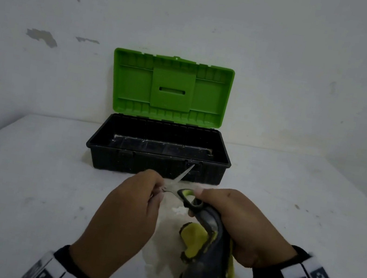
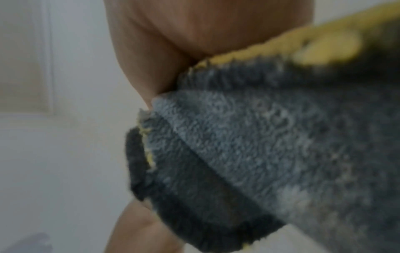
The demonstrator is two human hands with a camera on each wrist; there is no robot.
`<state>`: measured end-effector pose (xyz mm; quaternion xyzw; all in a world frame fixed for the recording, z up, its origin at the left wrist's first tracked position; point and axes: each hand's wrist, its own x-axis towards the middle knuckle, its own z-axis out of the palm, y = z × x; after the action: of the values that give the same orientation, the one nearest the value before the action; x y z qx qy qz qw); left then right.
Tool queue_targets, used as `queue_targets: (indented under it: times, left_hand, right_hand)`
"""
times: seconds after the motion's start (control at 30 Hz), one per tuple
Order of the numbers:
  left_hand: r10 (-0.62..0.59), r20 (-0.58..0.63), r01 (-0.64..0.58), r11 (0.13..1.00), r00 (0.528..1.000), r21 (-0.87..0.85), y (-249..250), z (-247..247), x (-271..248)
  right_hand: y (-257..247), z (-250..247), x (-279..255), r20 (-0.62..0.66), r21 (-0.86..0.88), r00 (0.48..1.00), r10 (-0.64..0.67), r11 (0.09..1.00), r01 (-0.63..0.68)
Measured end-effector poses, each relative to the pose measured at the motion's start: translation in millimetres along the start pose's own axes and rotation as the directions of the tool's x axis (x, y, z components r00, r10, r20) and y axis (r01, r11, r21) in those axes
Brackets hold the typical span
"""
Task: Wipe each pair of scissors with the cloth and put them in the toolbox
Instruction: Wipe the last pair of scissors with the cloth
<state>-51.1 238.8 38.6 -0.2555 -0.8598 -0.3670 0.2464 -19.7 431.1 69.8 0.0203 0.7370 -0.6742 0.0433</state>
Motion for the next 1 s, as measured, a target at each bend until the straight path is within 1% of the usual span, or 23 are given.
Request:
queue_targets:
  times: [0.07,0.1,0.17,0.23,0.27,0.3,0.37,0.43,0.53,0.6,0.7,0.77,0.83,0.9,1.0]
  left_hand:
    - [-0.146,0.029,0.147,0.988,0.989,-0.047,0,-4,-1]
    - [-0.226,0.062,0.23,0.971,0.972,-0.066,0,-6,1]
    - [-0.365,0.154,0.384,0.914,0.918,-0.126,-1,-10,6]
    - [-0.448,0.228,0.494,0.84,0.865,-0.223,-4,-16,9]
    - [-0.459,0.254,0.517,0.817,0.851,-0.254,-5,-19,11]
    - [-0.447,0.276,0.514,0.818,0.851,-0.259,-5,-23,12]
    - [-0.381,0.302,0.456,0.857,0.874,-0.239,-6,-27,12]
    - [-0.326,0.287,0.393,0.892,0.901,-0.221,-8,-28,13]
    - [-0.309,0.239,0.352,0.921,0.92,-0.165,-11,-26,13]
    - [-0.303,0.2,0.331,0.936,0.932,-0.122,-12,-25,15]
    - [-0.264,0.137,0.274,0.96,0.955,-0.061,-12,-24,18]
    - [-0.233,0.101,0.237,0.971,0.967,-0.025,-12,-22,21]
    - [-0.213,0.083,0.214,0.977,0.974,-0.001,-13,-19,24]
    - [-0.188,0.064,0.19,0.982,0.98,-0.014,-13,-16,27]
    - [-0.146,0.02,0.147,0.988,0.989,-0.054,-11,-11,33]
  right_hand:
    - [6,0,-2,0.007,-0.132,0.996,-0.09,0.987,0.09]
    - [10,1,-1,0.022,-0.192,0.992,-0.126,0.973,0.128]
    - [16,1,0,0.044,-0.285,0.981,-0.19,0.939,0.195]
    - [19,3,-1,0.066,-0.365,0.964,-0.258,0.893,0.264]
    - [20,3,0,0.077,-0.396,0.955,-0.288,0.87,0.294]
    - [22,4,0,0.088,-0.412,0.947,-0.308,0.855,0.316]
    - [25,5,0,0.11,-0.404,0.94,-0.323,0.849,0.339]
    - [25,5,0,0.133,-0.375,0.938,-0.319,0.86,0.346]
    - [22,-1,1,0.149,-0.367,0.944,-0.294,0.87,0.328]
    - [19,-10,4,0.121,-0.374,0.956,-0.268,0.88,0.294]
    - [9,-25,9,0.03,-0.444,0.958,-0.286,0.855,0.27]
    - [0,-30,11,0.02,-0.396,0.947,-0.322,0.867,0.303]
    - [-7,-29,13,0.006,-0.332,0.92,-0.392,0.867,0.371]
    - [-12,-25,17,-0.011,-0.281,0.901,-0.433,0.867,0.412]
    - [-15,-18,28,-0.038,-0.297,0.891,-0.453,0.856,0.422]
